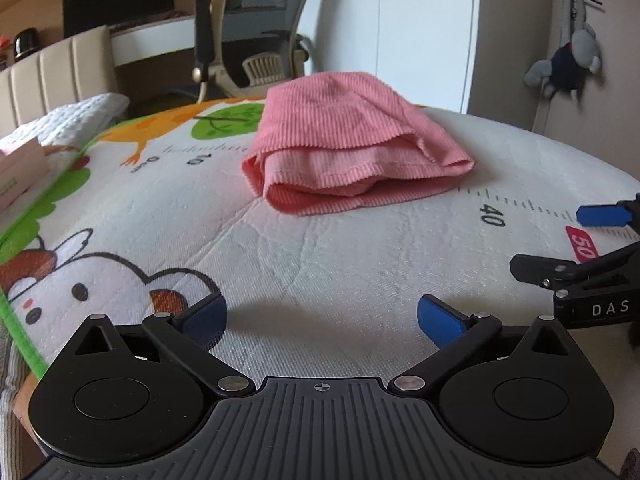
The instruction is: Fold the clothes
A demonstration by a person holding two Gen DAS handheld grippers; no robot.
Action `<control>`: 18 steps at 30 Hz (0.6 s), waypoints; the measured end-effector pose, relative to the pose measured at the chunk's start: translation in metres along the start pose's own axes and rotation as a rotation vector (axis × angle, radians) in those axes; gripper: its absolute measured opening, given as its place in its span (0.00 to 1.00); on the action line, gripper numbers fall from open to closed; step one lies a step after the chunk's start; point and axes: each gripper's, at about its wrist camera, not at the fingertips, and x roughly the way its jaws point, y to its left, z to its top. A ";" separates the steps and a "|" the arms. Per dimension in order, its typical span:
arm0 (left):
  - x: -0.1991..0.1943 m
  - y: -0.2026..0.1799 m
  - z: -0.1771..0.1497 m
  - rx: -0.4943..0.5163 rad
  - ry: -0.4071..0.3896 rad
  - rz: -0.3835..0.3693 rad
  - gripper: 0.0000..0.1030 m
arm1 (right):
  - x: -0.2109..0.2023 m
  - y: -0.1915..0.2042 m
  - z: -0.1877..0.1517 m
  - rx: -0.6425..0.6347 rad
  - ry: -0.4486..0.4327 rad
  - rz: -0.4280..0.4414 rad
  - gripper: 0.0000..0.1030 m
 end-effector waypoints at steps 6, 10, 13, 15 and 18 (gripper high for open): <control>0.001 0.000 0.000 0.001 0.004 0.000 1.00 | 0.007 -0.017 -0.003 0.116 0.030 0.089 1.00; 0.001 0.000 0.001 0.000 0.005 -0.002 1.00 | 0.007 -0.013 -0.003 0.097 0.036 0.073 1.00; 0.002 0.000 0.001 0.000 0.005 -0.003 1.00 | 0.008 -0.013 -0.003 0.092 0.038 0.068 1.00; 0.002 0.000 0.001 -0.001 0.006 -0.004 1.00 | 0.007 -0.013 -0.003 0.091 0.038 0.068 1.00; 0.002 0.000 0.001 0.000 0.007 -0.005 1.00 | 0.007 -0.014 -0.003 0.089 0.040 0.066 1.00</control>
